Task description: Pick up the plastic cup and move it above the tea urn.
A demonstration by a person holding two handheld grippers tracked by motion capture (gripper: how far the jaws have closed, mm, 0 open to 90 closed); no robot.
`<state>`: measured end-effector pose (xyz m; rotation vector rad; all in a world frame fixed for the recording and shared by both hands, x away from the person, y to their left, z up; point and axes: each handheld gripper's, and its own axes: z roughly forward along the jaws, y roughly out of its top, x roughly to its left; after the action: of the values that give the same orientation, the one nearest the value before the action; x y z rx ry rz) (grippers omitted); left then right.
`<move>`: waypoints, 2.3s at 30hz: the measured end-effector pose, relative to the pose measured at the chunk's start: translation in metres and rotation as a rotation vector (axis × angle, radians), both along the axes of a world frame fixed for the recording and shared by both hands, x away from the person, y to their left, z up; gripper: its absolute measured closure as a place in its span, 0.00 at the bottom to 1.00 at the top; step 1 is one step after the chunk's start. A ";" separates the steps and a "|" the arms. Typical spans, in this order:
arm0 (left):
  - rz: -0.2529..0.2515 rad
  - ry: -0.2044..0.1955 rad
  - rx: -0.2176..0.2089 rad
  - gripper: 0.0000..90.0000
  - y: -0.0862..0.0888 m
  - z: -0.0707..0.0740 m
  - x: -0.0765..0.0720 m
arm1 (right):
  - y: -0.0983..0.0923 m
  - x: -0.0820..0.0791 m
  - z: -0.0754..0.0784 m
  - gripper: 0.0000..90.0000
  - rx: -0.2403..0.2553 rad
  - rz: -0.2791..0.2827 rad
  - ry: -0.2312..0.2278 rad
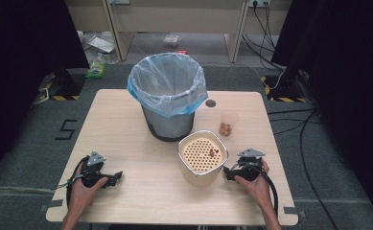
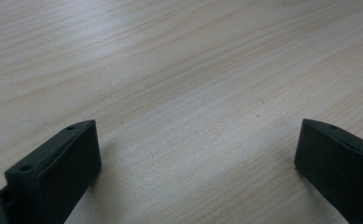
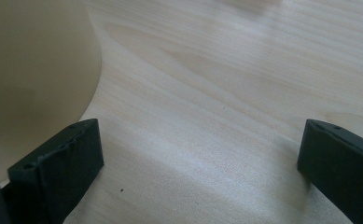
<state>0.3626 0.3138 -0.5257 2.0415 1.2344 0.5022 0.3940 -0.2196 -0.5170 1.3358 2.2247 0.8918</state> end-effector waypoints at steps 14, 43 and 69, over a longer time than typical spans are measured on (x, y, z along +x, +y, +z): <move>0.000 0.000 0.000 0.00 0.000 0.000 0.000 | 0.000 -0.001 0.002 0.10 0.002 -0.007 0.002; 0.000 0.001 0.001 0.00 0.000 0.000 0.000 | -0.024 0.057 0.104 0.40 0.188 -0.172 -0.144; 0.000 0.001 0.001 0.00 0.000 0.000 0.000 | -0.005 0.137 0.082 0.62 0.136 -0.224 -0.015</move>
<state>0.3626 0.3139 -0.5256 2.0435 1.2348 0.5015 0.5315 -0.2246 -0.4347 1.5967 1.9840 0.9794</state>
